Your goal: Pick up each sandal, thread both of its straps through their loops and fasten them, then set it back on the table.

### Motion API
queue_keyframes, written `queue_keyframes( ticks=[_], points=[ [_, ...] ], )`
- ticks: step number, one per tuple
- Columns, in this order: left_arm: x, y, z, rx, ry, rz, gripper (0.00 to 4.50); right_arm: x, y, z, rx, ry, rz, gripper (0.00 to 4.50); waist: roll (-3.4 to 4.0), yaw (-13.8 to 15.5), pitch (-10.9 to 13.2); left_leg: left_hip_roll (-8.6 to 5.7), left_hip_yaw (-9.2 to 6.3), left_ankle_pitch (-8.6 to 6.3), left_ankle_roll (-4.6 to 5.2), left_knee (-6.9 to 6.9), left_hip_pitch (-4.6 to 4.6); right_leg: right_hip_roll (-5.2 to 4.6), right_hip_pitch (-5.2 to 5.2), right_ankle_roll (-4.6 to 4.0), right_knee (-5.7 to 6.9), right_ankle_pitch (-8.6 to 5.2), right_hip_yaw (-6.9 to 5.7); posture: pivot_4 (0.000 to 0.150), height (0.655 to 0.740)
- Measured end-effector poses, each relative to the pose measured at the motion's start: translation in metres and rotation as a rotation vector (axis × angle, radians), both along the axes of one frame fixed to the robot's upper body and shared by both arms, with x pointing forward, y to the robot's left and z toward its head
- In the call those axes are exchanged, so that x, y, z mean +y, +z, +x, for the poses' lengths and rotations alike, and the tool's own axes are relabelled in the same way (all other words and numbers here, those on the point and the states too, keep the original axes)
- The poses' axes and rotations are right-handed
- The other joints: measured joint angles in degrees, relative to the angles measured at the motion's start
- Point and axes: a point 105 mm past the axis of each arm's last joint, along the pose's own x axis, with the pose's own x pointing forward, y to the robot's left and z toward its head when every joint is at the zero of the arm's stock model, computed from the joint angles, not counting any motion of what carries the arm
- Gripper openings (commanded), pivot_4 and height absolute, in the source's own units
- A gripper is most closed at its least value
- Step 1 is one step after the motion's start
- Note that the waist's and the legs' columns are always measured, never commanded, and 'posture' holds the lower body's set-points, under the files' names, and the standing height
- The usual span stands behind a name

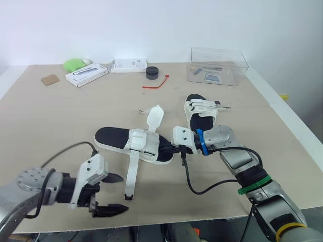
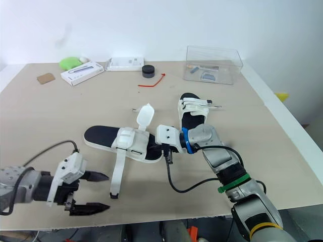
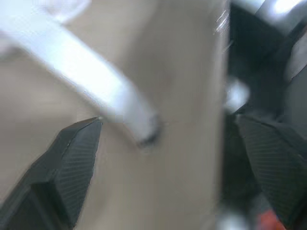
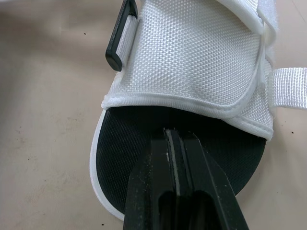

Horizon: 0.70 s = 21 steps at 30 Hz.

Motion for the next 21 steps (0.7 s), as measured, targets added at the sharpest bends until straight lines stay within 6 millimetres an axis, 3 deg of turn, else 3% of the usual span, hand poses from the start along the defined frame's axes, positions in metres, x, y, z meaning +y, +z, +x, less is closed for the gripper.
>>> queue_keyframes(
  ticks=[5, 10, 14, 21],
  points=[
    [0.012, 0.015, 0.028, -0.436, -0.169, 0.191, 4.45, 0.001, 0.0, 0.001, 0.002, 0.019, -0.008, 0.0, 0.03, 0.0, 0.0, 0.04, 0.17, 0.0, 0.0, -0.02, 0.0, -0.23, -0.02, -0.03, -0.01, 0.01, 0.03, 0.15, 0.74],
    [-0.005, 0.012, 0.025, -0.741, -0.448, 0.274, 4.45, 0.002, 0.0, 0.003, 0.0, 0.027, -0.013, 0.0, 0.04, 0.0, 0.0, 0.08, 0.47, -0.01, 0.02, -0.04, 0.05, -0.32, -0.03, -0.03, -0.01, 0.12, 0.12, 0.15, 0.74],
    [-0.022, -0.003, 0.015, -0.905, -0.626, 0.254, 4.45, 0.002, 0.0, 0.004, 0.0, 0.027, -0.016, 0.0, 0.0, 0.0, 0.0, 0.08, 0.54, 0.05, 0.11, -0.01, 0.07, -0.35, -0.02, 0.06, -0.02, 0.24, 0.16, 0.15, 0.74],
    [-0.035, -0.013, 0.026, -1.015, -0.718, 0.259, 4.45, 0.002, -0.001, 0.005, -0.001, 0.022, -0.013, 0.0, -0.01, 0.0, -0.1, 0.06, 0.63, 0.16, 0.3, -0.01, 0.08, -0.37, -0.01, 0.13, -0.02, 0.39, 0.17, 0.15, 0.74]
  ],
)
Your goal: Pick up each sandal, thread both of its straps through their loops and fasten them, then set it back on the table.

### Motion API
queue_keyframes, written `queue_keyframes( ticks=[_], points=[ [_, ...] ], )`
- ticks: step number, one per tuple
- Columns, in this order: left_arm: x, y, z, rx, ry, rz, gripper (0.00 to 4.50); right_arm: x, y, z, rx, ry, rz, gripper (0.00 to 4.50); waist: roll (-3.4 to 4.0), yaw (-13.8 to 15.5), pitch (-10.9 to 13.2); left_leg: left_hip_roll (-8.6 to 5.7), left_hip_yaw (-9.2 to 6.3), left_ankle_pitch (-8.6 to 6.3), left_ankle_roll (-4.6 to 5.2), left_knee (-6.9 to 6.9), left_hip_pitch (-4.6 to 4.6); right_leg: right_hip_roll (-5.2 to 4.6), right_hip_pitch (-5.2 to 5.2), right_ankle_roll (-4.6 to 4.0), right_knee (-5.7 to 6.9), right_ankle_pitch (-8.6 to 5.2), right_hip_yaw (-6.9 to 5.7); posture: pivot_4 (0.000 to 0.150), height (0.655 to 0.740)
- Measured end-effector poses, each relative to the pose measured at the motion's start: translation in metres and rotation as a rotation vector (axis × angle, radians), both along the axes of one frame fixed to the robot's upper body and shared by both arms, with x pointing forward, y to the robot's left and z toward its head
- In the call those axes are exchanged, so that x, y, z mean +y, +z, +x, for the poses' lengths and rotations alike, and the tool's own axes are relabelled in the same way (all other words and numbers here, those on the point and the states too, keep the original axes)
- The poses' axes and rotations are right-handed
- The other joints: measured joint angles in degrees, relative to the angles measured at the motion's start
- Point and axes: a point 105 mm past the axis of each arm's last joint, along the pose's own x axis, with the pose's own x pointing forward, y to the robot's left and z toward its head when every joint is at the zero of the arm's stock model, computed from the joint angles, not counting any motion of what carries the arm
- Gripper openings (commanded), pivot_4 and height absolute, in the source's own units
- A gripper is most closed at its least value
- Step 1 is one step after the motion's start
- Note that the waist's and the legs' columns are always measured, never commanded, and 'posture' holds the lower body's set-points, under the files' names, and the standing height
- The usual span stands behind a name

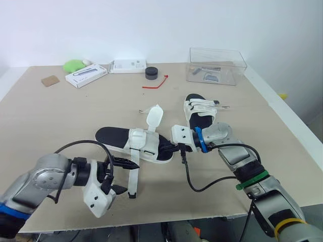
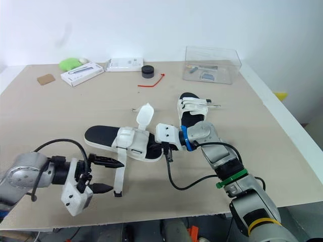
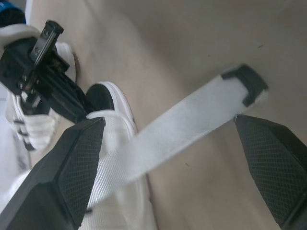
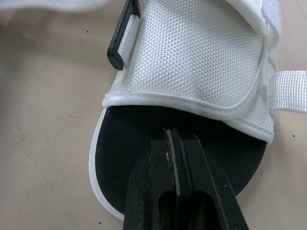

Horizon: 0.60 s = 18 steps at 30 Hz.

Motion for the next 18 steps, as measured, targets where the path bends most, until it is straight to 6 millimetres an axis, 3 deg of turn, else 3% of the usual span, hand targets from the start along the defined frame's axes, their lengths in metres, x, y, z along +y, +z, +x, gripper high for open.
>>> queue_keyframes(
  ticks=[13, 16, 18],
  points=[
    [0.0015, -0.0045, 0.0092, -0.027, -0.03, 0.015, 4.45, -0.0004, -0.0001, -0.0003, -0.001, -0.002, 0.002, 0.0, 0.0, 0.0, 0.0, 0.02, -0.01, 0.0, 0.01, 0.0, 0.0, -0.02, -0.01, 0.19, 0.0, 0.14, -0.06, 0.15, 0.74],
    [-0.0006, -0.0068, 0.0073, -0.014, -0.041, 0.014, 3.7, -0.0003, 0.0, -0.0004, -0.002, -0.002, 0.003, 0.0, 0.0, 0.0, 0.0, 0.03, -0.01, 0.0, 0.01, 0.0, 0.0, -0.01, -0.01, 0.19, 0.0, 0.14, -0.07, 0.15, 0.74],
    [-0.0025, -0.0102, 0.0051, 0.001, -0.053, 0.02, 2.85, -0.0003, -0.0001, -0.0004, -0.002, -0.002, 0.003, 0.0, 0.01, 0.0, 0.0, 0.03, -0.02, 0.0, 0.01, 0.0, 0.0, -0.01, -0.01, 0.19, 0.0, 0.14, -0.07, 0.15, 0.74]
  ],
)
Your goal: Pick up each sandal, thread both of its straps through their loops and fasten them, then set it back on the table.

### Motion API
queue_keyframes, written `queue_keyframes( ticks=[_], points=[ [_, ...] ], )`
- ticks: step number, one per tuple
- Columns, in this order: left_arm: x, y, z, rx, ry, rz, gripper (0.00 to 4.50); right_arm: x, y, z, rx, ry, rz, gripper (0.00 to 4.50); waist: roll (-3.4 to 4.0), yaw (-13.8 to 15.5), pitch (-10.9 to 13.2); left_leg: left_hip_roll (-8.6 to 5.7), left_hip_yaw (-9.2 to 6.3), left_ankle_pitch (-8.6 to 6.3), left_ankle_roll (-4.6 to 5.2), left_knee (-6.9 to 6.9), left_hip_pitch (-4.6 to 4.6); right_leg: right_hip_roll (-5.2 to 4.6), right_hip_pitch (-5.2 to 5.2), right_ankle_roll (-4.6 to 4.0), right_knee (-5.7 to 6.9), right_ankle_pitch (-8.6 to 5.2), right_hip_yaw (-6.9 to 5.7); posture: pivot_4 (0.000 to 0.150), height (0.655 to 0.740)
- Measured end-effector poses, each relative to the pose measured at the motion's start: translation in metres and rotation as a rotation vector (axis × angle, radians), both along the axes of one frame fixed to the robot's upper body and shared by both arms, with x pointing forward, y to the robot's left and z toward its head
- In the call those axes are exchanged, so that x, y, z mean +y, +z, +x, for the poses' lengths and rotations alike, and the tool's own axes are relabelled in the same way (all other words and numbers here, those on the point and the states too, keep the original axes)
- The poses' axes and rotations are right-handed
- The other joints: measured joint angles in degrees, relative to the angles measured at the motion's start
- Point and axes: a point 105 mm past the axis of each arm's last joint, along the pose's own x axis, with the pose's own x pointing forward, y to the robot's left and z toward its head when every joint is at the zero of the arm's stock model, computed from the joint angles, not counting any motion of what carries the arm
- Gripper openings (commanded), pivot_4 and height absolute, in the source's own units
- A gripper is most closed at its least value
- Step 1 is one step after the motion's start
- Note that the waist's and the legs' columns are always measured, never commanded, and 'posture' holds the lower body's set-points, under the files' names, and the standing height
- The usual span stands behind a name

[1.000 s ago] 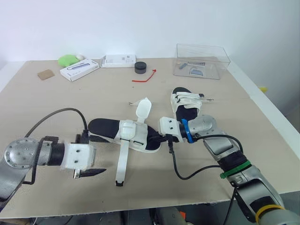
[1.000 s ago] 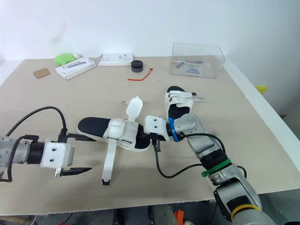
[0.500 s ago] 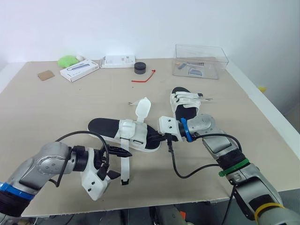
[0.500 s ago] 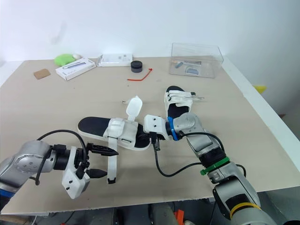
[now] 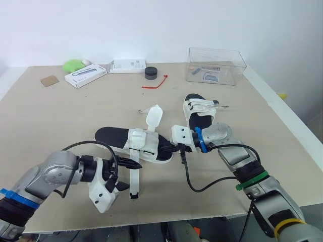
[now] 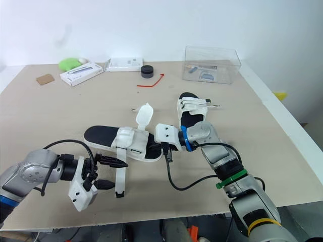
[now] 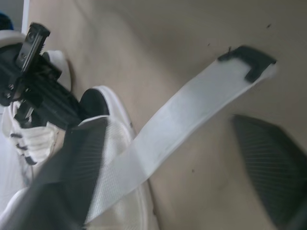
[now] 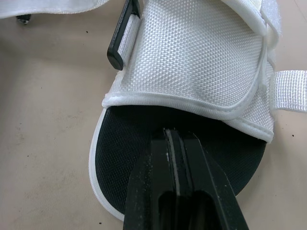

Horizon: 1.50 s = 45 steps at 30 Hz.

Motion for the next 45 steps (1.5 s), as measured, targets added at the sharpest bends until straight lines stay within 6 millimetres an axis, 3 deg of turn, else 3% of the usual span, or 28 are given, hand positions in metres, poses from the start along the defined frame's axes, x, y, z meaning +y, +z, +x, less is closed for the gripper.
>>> queue_keyframes(
  ticks=[4, 6, 9, 13, 17, 20, 24, 38, 45],
  points=[
    [-0.003, -0.002, -0.001, 0.005, -0.013, 0.004, 0.85, 0.0, 0.0, 0.0, 0.0, -0.001, 0.0, 0.0, 0.0, 0.0, 0.0, 0.0, 0.0, 0.0, 0.0, 0.0, 0.0, 0.0, 0.0, 0.0, 0.0, 0.0, 0.0, 0.15, 0.74],
    [-0.004, -0.001, -0.001, 0.003, -0.016, 0.001, 0.17, 0.0, 0.0, 0.0, 0.0, 0.0, 0.001, 0.0, 0.0, 0.0, 0.0, 0.0, 0.0, 0.0, 0.0, 0.0, 0.0, 0.0, 0.0, 0.0, 0.0, 0.0, 0.0, 0.15, 0.74],
    [-0.008, 0.0, 0.001, 0.004, -0.02, -0.017, 0.17, 0.0, 0.0, 0.0, -0.001, 0.0, 0.001, 0.0, 0.0, 0.0, 0.0, 0.0, 0.01, 0.0, 0.0, 0.0, -0.01, 0.01, 0.0, 0.0, 0.0, 0.01, 0.01, 0.15, 0.74],
    [-0.018, 0.009, 0.011, 0.212, 0.138, -0.191, 0.17, -0.001, 0.0, -0.001, -0.002, -0.002, 0.002, 0.0, 0.0, 0.0, 0.0, 0.0, -0.04, 0.0, 0.0, 0.03, -0.04, 0.05, 0.0, 0.07, 0.01, 0.01, -0.01, 0.15, 0.74],
    [-0.024, 0.038, 0.02, 0.63, 0.313, -0.447, 0.17, -0.002, 0.0, -0.001, -0.007, -0.001, -0.002, 0.0, -0.01, 0.0, 0.0, 0.0, -0.14, 0.0, 0.0, 0.07, -0.06, 0.4, 0.01, 0.17, 0.01, 0.01, 0.0, 0.15, 0.74],
    [-0.021, 0.072, 0.032, 0.919, 0.386, -0.613, 0.17, -0.002, 0.0, -0.001, -0.01, 0.0, -0.004, 0.0, -0.01, -0.1, 0.0, 0.0, -0.21, 0.01, -0.01, 0.08, -0.04, 0.49, 0.03, 0.18, 0.01, 0.01, 0.01, 0.15, 0.74],
    [-0.022, 0.095, 0.036, 1.118, 0.386, -0.687, 0.17, -0.003, 0.0, -0.001, -0.014, 0.0, -0.005, 0.0, -0.02, 0.0, 0.0, -0.02, -0.22, 0.01, -0.01, 0.08, -0.06, 0.49, 0.03, 0.17, 0.0, 0.0, 0.02, 0.15, 0.74],
    [-0.015, 0.11, 0.084, 1.236, 0.471, -0.886, 0.17, -0.004, 0.0, -0.001, -0.025, -0.012, 0.0, 0.0, -0.04, 0.0, 0.0, -0.1, -0.26, 0.06, -0.1, 0.1, -0.08, 0.45, 0.05, 0.15, 0.01, 0.02, 0.06, 0.15, 0.74],
    [-0.008, 0.089, 0.102, 1.248, 0.572, -0.92, 0.17, -0.004, 0.001, -0.002, -0.026, -0.014, -0.001, 0.0, -0.05, 0.0, 0.0, -0.11, -0.27, 0.06, -0.1, 0.1, -0.1, 0.41, 0.05, 0.16, 0.0, 0.03, 0.1, 0.15, 0.74]
  ],
)
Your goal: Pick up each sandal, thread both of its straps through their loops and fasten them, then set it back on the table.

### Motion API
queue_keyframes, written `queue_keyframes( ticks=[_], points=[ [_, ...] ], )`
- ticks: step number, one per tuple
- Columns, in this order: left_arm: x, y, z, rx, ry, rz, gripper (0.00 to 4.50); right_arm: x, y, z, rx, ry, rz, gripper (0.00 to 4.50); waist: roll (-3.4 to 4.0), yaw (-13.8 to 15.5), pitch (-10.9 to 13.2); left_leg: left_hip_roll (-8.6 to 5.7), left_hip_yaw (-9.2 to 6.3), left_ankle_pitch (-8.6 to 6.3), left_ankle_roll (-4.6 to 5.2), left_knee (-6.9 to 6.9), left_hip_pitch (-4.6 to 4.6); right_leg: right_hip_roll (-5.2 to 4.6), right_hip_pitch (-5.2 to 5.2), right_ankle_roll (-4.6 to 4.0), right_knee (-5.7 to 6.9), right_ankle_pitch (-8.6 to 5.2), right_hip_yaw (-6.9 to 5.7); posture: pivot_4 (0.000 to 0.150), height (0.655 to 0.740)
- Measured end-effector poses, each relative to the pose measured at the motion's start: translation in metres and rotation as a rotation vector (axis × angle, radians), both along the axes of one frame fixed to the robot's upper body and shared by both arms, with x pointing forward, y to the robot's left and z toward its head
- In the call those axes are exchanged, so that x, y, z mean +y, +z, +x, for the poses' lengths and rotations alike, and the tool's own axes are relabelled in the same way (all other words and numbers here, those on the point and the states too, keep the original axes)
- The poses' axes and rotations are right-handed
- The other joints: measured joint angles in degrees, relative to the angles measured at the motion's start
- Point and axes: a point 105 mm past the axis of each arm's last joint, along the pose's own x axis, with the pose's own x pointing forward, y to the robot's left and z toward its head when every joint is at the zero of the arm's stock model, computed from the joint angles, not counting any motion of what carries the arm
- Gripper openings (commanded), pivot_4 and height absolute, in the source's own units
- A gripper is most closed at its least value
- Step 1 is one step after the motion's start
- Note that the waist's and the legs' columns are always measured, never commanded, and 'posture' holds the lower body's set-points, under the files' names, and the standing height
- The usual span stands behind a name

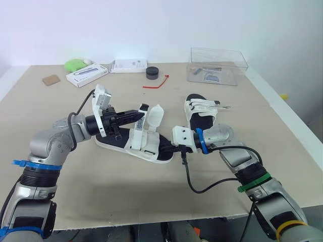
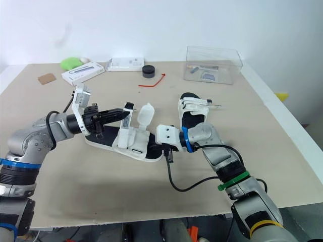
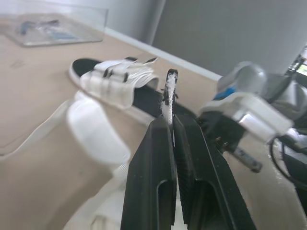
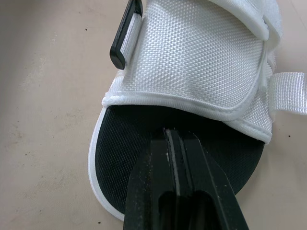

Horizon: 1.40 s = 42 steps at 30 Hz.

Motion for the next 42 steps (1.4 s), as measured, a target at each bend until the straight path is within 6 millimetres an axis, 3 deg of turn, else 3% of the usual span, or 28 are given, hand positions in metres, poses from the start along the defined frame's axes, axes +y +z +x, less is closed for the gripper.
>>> queue_keyframes(
  ticks=[7, 26, 29, 32, 34, 39, 42],
  points=[
    [0.002, -0.021, 0.011, 0.021, 0.049, 0.013, 0.17, 0.0, 0.0, -0.001, 0.001, -0.003, 0.0, 0.0, -0.01, 0.0, 0.0, -0.01, -0.02, 0.0, 0.0, 0.0, -0.03, -0.02, -0.01, 0.01, 0.0, 0.02, 0.03, 0.15, 0.74],
    [-0.002, -0.052, 0.031, 0.036, 0.051, 0.098, 0.17, -0.005, 0.0, -0.004, -0.001, -0.038, 0.006, 0.0, -0.03, 0.2, 0.0, -0.2, -0.12, -0.01, 0.01, 0.02, -0.12, -0.23, 0.01, 0.15, -0.01, -0.05, -0.06, 0.15, 0.74],
    [-0.001, -0.055, 0.033, 0.046, 0.064, 0.117, 0.87, -0.006, 0.0, -0.005, 0.001, -0.041, 0.004, 0.0, -0.03, 0.1, 0.0, -0.26, -0.13, -0.01, 0.01, 0.02, -0.13, -0.31, 0.01, 0.18, -0.01, -0.06, -0.06, 0.15, 0.74],
    [0.006, -0.064, 0.038, 0.057, 0.103, 0.152, 2.38, -0.007, 0.0, -0.005, -0.001, -0.041, 0.0, 0.0, -0.03, 0.1, 0.0, -0.33, -0.19, -0.01, 0.01, 0.02, -0.17, -0.38, 0.01, 0.2, -0.01, -0.07, -0.11, 0.15, 0.74],
    [0.008, -0.065, 0.041, 0.046, 0.123, 0.167, 3.07, -0.007, 0.0, -0.006, -0.002, -0.04, -0.002, 0.0, -0.03, 0.1, 0.0, -0.37, -0.23, -0.01, 0.02, 0.02, -0.19, -0.45, 0.01, 0.2, -0.01, -0.07, -0.15, 0.15, 0.74],
    [0.018, -0.061, 0.052, 0.01, 0.184, 0.195, 3.07, -0.008, 0.0, -0.006, -0.002, -0.04, -0.005, 0.0, -0.04, 0.1, 0.0, -0.48, -0.28, -0.01, 0.02, 0.02, -0.23, -0.57, 0.01, 0.22, -0.02, -0.04, -0.18, 0.15, 0.74],
    [0.035, -0.067, 0.057, 0.022, 0.233, 0.235, 3.07, -0.008, 0.002, -0.004, -0.014, -0.036, -0.005, 0.0, -0.04, 0.1, 0.0, -0.47, -0.32, -0.01, 0.02, 0.02, -0.25, -0.55, 0.0, 0.23, -0.02, -0.04, -0.2, 0.15, 0.74]
  ],
)
